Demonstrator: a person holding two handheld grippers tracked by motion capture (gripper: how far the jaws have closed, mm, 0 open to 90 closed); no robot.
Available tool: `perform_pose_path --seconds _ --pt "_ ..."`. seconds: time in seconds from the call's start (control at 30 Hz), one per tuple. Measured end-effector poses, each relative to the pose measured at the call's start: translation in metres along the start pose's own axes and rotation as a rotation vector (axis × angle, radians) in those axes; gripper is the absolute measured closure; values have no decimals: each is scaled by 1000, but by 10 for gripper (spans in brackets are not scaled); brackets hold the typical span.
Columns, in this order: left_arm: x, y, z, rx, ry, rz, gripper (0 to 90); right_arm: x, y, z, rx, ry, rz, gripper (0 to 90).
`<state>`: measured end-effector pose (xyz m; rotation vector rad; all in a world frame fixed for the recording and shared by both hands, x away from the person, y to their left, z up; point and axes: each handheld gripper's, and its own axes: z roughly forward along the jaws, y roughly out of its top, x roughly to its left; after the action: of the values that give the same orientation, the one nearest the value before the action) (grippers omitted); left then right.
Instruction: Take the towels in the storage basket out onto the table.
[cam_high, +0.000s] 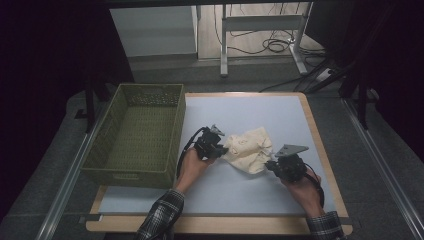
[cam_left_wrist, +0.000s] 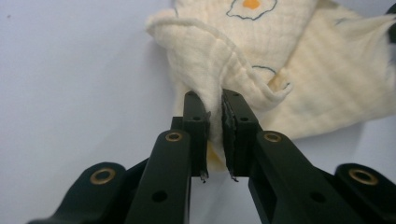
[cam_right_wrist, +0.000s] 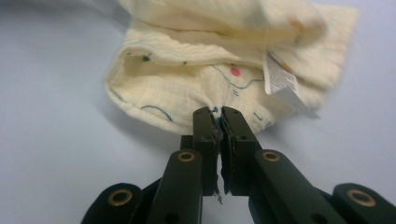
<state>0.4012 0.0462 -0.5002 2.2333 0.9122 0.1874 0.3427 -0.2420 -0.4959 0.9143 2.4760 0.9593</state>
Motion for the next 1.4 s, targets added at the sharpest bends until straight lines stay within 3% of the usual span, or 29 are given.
perform_pose_path --seconds 0.2,0.37,0.5,0.67,0.83,0.87,0.93,1.3,1.33,1.4 --pt "1 -13 -1 19 55 -33 791 -17 -23 -15 20 -42 50 849" --pt "6 -19 -3 8 88 -53 653 -24 -39 -16 51 -36 73 830" --pt "6 -19 -8 -14 117 -56 521 -24 -33 -26 8 -23 80 767" --pt "5 -19 -14 -45 129 -57 441 -25 -14 -32 -24 -18 71 727" --pt "6 -20 -15 -51 121 -62 411 -26 -3 -22 -26 9 74 724" --pt "7 -21 -16 -61 113 -69 408 -28 2 -13 -27 39 90 724" --pt "9 -21 -17 -71 106 -74 407 -28 5 -7 -30 54 97 722" --pt "19 -21 -10 -95 73 -111 406 -43 35 33 1 -2 62 647" --pt "22 -21 -9 -101 65 -122 412 -44 36 37 7 -3 67 649" --pt "26 -20 -6 -104 47 -137 439 -49 39 45 25 -4 62 742"
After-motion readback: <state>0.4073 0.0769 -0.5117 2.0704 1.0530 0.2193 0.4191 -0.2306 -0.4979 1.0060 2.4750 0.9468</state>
